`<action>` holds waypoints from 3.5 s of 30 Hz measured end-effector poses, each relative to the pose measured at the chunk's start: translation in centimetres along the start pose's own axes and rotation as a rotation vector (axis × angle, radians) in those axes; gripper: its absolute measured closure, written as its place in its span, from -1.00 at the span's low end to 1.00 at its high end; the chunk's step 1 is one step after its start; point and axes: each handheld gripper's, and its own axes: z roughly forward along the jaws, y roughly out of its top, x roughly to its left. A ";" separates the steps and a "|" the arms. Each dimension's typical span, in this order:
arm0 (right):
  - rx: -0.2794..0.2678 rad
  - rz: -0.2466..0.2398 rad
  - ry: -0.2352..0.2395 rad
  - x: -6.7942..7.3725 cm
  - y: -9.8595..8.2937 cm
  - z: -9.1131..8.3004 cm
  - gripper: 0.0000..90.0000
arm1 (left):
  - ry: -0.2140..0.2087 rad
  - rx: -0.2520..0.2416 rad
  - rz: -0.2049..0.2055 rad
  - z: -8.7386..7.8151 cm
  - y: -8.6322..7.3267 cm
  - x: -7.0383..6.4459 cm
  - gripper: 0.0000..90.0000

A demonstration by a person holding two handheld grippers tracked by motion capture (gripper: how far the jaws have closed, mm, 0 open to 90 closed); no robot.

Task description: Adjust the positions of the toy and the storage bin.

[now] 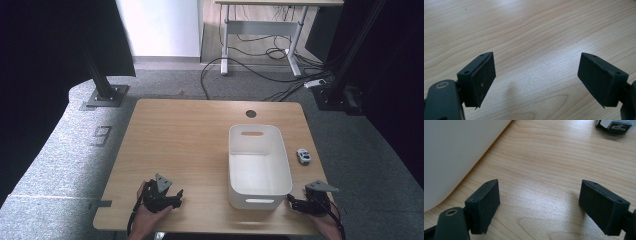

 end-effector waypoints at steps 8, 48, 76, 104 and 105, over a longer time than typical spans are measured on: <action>-0.005 -0.025 0.020 0.0 0.1 0.1 -0.59 | 0.004 0.010 -0.004 0.1 -0.2 0.2 -0.67; -0.041 0.050 -0.029 -0.4 0.8 -1.0 -0.59 | -0.007 0.009 0.012 0.3 0.0 0.0 -0.67; -0.259 0.094 -0.010 0.2 5.6 -7.9 -0.59 | 0.005 0.019 -0.020 0.2 -0.3 0.5 -0.67; -0.300 0.052 0.051 1.9 9.6 -7.7 -0.59 | 0.005 0.029 -0.014 0.4 -0.4 0.3 -0.67; -0.300 0.053 0.052 1.9 9.7 -7.6 -0.59 | 0.006 0.028 -0.015 0.4 -0.4 0.3 -0.67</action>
